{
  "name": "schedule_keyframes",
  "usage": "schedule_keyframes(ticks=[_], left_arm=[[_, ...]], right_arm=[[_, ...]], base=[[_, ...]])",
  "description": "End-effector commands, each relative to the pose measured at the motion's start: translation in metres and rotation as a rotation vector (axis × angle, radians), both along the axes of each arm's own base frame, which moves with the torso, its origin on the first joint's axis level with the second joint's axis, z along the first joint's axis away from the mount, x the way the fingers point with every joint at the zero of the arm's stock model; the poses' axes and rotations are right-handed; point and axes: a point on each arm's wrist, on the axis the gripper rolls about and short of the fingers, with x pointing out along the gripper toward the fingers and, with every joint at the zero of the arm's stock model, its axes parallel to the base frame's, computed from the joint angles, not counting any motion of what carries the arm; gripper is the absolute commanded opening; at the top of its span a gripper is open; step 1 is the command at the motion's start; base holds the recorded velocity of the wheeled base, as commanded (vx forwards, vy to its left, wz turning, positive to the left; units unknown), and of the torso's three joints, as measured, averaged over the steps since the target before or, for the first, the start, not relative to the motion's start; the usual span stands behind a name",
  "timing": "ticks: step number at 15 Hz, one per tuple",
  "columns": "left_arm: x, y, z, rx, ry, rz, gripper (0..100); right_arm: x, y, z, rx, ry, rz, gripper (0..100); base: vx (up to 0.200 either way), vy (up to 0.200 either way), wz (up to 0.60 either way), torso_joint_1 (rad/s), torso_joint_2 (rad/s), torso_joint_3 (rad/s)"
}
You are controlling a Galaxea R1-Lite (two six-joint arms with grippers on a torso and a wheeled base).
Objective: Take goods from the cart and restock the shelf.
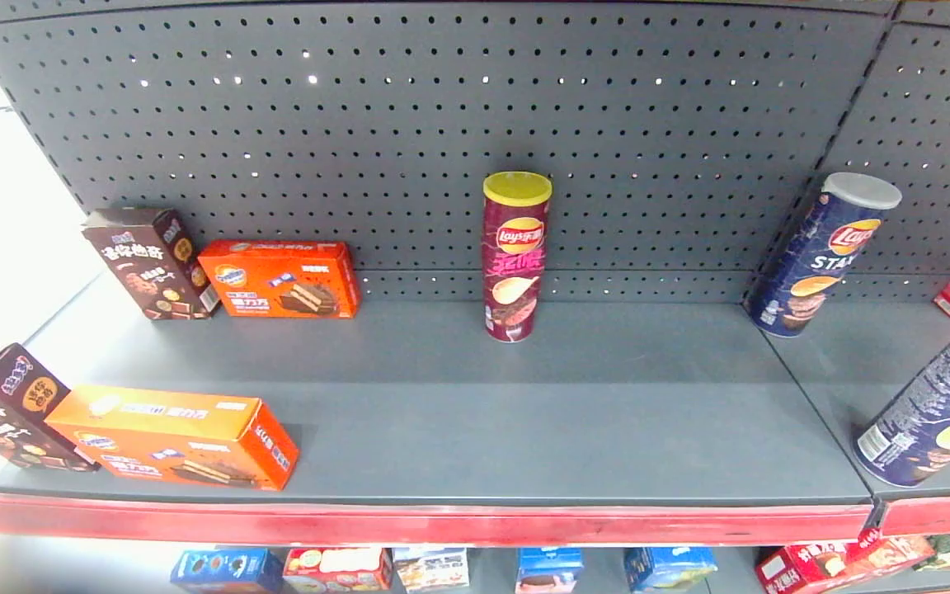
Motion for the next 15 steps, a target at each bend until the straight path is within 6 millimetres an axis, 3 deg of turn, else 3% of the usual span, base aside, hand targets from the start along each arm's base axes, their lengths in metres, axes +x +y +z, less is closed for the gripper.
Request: schedule_keyframes(ticks=[1,8,15], left_arm=[[0.0001,0.0000,0.0000,0.000,0.001,0.000,100],[0.0001,0.0000,0.0000,-0.011,0.002,0.000,100],[0.0001,0.0000,0.0000,-0.009,0.002,0.000,100]], right_arm=[[0.0000,0.0000,0.0000,0.000,0.000,-0.001,100],[0.0000,0.0000,0.0000,0.001,0.000,0.001,100],[0.0000,0.0000,0.0000,0.001,0.000,-0.002,100]], base=[[0.000,0.000,0.00,0.000,0.00,0.000],[0.000,0.000,0.00,0.000,0.00,0.000],[0.000,0.000,0.60,0.003,0.00,0.002]])
